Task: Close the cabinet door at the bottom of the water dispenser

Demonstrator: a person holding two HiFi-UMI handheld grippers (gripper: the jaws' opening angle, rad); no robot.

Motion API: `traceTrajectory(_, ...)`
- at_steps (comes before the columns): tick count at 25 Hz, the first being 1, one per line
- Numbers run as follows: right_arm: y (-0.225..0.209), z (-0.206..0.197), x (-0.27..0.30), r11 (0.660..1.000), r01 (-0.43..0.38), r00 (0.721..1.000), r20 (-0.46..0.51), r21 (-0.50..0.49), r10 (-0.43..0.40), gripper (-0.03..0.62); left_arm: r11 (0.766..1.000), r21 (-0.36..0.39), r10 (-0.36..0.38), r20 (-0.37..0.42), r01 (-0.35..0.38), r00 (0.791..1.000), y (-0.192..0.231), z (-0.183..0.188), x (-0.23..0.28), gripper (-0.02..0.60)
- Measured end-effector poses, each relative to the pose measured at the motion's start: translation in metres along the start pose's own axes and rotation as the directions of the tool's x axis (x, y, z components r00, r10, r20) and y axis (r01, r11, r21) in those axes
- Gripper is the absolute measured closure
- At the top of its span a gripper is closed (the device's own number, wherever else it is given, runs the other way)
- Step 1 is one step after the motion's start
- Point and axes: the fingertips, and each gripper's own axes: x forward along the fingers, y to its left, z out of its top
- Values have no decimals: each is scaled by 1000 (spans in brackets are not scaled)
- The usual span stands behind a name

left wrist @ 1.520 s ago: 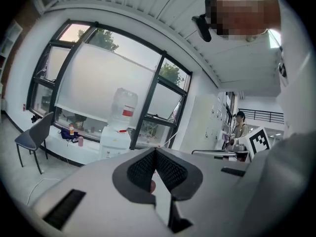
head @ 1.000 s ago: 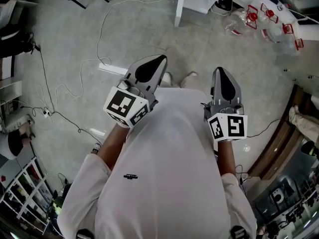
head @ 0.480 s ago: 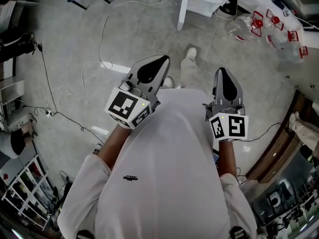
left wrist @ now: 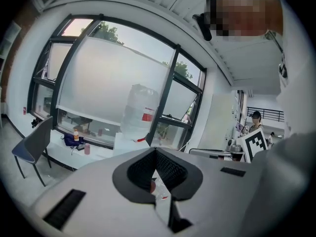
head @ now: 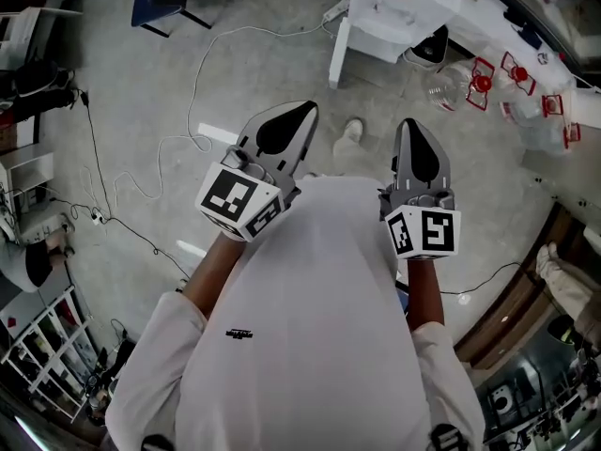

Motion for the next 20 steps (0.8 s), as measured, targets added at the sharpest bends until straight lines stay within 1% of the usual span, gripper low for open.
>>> traceTrajectory(8,-57,13,49,999,-47,999,-23,17,47,596,998,-3,65,-10,-65,998,13,18,57,578)
traceTrajectory(15,-66,12,70,998,-69,996,-49,13,69,595,996,-26,87,-20,-87,996,26,18,76,578)
traceTrajectory(20,-72,0,84,997,-72,994,-79,10,72,596,995,-27,100,-25,-100,995,40,15,90,578)
